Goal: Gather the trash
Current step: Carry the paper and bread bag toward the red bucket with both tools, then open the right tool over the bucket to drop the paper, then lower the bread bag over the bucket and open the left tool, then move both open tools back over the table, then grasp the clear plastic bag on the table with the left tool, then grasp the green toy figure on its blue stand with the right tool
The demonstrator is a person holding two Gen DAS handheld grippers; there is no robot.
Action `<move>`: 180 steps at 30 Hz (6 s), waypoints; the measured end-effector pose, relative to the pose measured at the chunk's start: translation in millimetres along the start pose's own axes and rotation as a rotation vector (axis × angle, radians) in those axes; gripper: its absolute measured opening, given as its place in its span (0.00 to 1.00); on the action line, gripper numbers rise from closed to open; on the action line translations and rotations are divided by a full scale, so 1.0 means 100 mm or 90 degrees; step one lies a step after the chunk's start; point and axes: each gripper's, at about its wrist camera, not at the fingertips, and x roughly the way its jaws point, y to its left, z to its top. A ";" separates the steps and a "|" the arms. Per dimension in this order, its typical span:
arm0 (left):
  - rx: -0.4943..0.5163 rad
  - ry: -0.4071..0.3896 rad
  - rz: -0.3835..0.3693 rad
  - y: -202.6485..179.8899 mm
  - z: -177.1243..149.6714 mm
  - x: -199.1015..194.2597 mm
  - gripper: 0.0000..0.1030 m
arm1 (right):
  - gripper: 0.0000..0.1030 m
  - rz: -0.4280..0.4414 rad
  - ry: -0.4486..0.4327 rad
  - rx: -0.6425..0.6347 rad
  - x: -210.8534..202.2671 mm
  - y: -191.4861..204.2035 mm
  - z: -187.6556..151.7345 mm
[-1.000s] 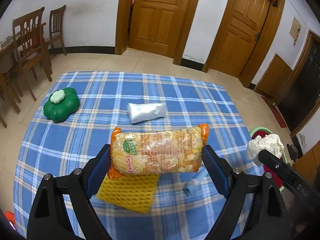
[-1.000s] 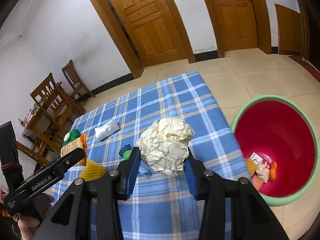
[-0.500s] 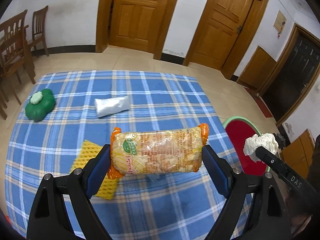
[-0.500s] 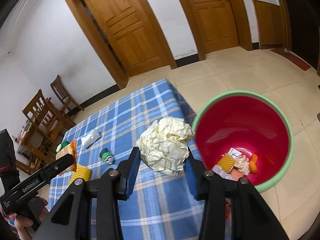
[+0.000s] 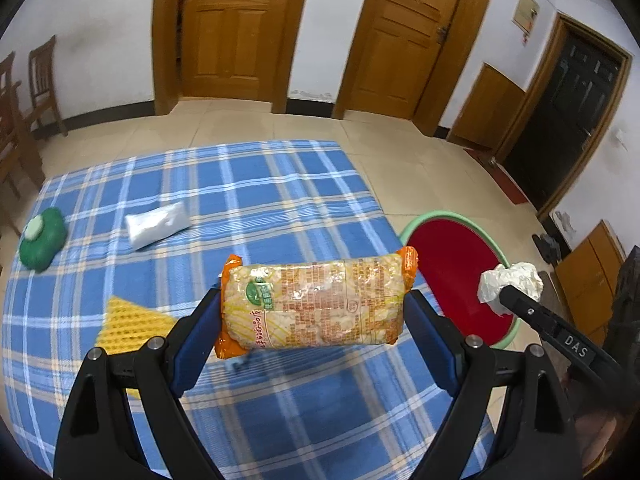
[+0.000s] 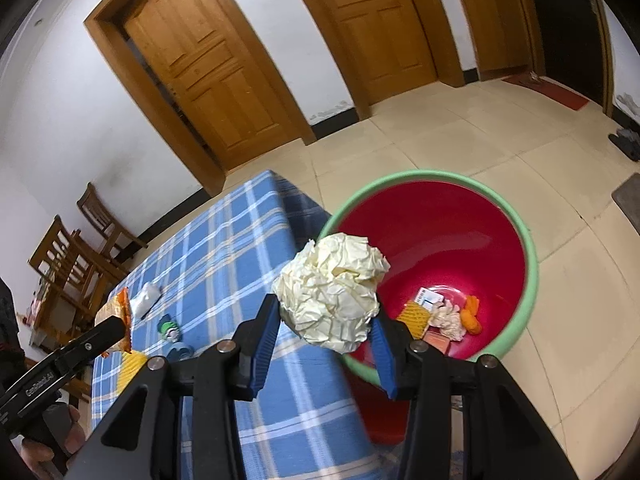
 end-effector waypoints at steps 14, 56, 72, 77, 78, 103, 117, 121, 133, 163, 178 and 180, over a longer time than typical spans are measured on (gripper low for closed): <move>0.041 0.027 -0.023 -0.39 0.08 0.29 0.86 | 0.50 -0.034 0.016 0.062 0.13 -0.46 0.01; 0.194 0.056 -0.078 -1.49 0.12 1.10 0.87 | 0.60 -0.091 -0.066 0.164 -0.29 -1.15 0.12; 0.167 0.043 -0.084 -1.39 0.16 0.95 0.88 | 0.61 -0.075 -0.061 0.158 -0.28 -1.09 0.11; 0.151 0.037 -0.079 -1.29 0.18 0.85 0.88 | 0.62 -0.063 -0.060 0.143 -0.29 -0.98 0.11; 0.147 0.035 -0.076 -1.25 0.19 0.82 0.88 | 0.63 -0.060 -0.059 0.140 -0.29 -0.95 0.11; 0.057 -0.007 0.058 0.22 0.44 0.41 0.88 | 0.67 -0.039 -0.032 0.085 -0.26 -0.43 0.07; -0.003 0.003 0.140 1.25 0.71 0.52 0.88 | 0.68 -0.070 -0.004 0.065 -0.16 -0.22 0.02; -0.004 0.017 0.148 1.42 0.74 0.66 0.88 | 0.68 -0.085 0.004 0.061 -0.11 -0.18 0.02; -0.024 0.072 0.102 1.69 0.74 1.10 0.82 | 0.68 -0.107 0.041 0.048 0.11 -0.07 -0.04; 0.027 0.117 0.075 1.53 0.57 1.23 0.55 | 0.68 -0.078 0.070 0.021 0.25 0.11 -0.11; -0.009 0.057 0.070 1.53 0.47 0.89 0.42 | 0.67 -0.045 0.079 -0.046 0.40 0.46 -0.08; -0.027 0.045 0.066 1.55 0.43 0.76 0.42 | 0.68 -0.036 0.078 -0.062 0.42 0.56 -0.08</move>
